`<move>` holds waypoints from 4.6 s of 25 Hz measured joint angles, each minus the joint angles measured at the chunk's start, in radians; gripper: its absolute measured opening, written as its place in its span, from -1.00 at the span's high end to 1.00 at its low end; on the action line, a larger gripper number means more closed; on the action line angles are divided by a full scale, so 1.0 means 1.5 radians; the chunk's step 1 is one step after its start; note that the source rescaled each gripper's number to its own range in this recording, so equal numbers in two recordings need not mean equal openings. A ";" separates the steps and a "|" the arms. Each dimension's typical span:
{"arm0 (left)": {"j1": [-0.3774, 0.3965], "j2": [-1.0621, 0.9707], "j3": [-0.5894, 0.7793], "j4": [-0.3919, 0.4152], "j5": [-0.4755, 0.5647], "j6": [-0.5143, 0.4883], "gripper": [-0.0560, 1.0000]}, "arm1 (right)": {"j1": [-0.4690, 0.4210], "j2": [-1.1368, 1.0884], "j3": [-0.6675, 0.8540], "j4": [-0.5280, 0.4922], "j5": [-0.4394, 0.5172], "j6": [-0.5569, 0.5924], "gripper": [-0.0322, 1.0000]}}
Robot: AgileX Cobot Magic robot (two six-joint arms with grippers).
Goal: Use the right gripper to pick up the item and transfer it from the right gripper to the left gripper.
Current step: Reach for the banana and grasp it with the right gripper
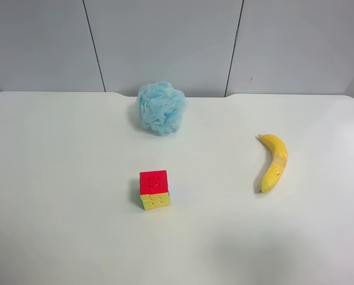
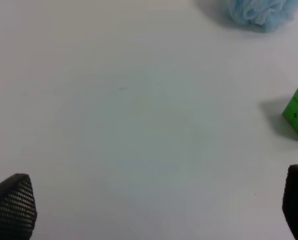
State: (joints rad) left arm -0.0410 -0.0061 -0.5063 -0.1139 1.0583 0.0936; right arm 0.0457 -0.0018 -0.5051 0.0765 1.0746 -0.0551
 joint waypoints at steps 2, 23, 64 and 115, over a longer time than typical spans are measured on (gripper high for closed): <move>0.000 0.000 0.000 0.000 0.000 0.000 -1.00 | 0.000 0.000 0.000 0.000 0.000 0.000 -1.00; 0.000 0.000 0.000 0.000 0.000 0.000 -1.00 | 0.000 0.000 0.000 0.000 0.000 0.000 -1.00; 0.000 0.000 0.000 0.000 -0.001 0.000 -1.00 | 0.010 0.870 -0.291 -0.027 -0.003 0.144 -1.00; 0.000 0.000 0.000 0.014 -0.001 -0.017 -1.00 | 0.087 1.320 -0.342 -0.025 -0.206 0.258 0.10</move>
State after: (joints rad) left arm -0.0410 -0.0061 -0.5063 -0.0927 1.0571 0.0674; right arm 0.1756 1.9776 -1.0173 0.0394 0.7657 0.3320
